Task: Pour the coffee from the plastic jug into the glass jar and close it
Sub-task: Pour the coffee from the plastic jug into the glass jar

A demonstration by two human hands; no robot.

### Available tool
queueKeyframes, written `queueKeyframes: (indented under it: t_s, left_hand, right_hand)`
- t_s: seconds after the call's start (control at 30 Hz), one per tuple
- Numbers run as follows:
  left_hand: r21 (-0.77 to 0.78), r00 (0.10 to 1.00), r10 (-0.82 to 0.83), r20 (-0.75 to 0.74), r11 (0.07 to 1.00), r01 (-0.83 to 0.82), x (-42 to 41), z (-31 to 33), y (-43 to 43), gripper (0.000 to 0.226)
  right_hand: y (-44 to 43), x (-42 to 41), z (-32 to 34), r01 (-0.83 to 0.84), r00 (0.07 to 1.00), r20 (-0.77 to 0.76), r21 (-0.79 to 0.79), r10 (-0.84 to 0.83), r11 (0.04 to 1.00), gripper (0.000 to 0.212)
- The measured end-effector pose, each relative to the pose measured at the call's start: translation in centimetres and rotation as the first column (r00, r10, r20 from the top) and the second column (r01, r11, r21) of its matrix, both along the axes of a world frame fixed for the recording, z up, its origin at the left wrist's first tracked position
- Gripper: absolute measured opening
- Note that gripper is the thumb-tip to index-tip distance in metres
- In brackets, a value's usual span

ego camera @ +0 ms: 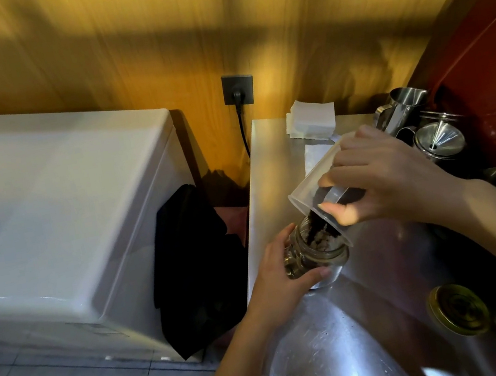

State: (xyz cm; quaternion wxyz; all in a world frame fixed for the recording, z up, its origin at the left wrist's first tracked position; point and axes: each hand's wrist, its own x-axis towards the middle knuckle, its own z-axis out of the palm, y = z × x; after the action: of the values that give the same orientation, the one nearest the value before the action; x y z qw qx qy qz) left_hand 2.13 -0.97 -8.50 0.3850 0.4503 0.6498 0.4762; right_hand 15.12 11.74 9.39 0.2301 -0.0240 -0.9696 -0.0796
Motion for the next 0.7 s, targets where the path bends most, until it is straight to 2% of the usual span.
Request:
queueKeyframes:
  t_s: [0.17, 0.53, 0.7]
  left_hand:
    - [-0.008, 1.0, 0.004, -0.005, 1.0, -0.004, -0.03, -0.13, 0.02, 0.086]
    - [-0.015, 1.0, 0.008, -0.023, 1.0, -0.009, 0.04, 0.08, -0.09, 0.079]
    - [-0.008, 1.0, 0.011, -0.02, 1.0, -0.011, 0.08, 0.25, -0.19, 0.079]
  right_hand:
    - [0.14, -0.06, -0.01, -0.025, 1.0, -0.009, -0.014, 0.025, 1.0, 0.033]
    - [0.15, -0.06, -0.58, -0.044, 0.998, -0.033, 0.062, 0.046, 0.997, 0.026]
    - [0.15, 0.07, -0.58, -0.082, 0.996, -0.044, 0.048, 0.084, 0.995, 0.031]
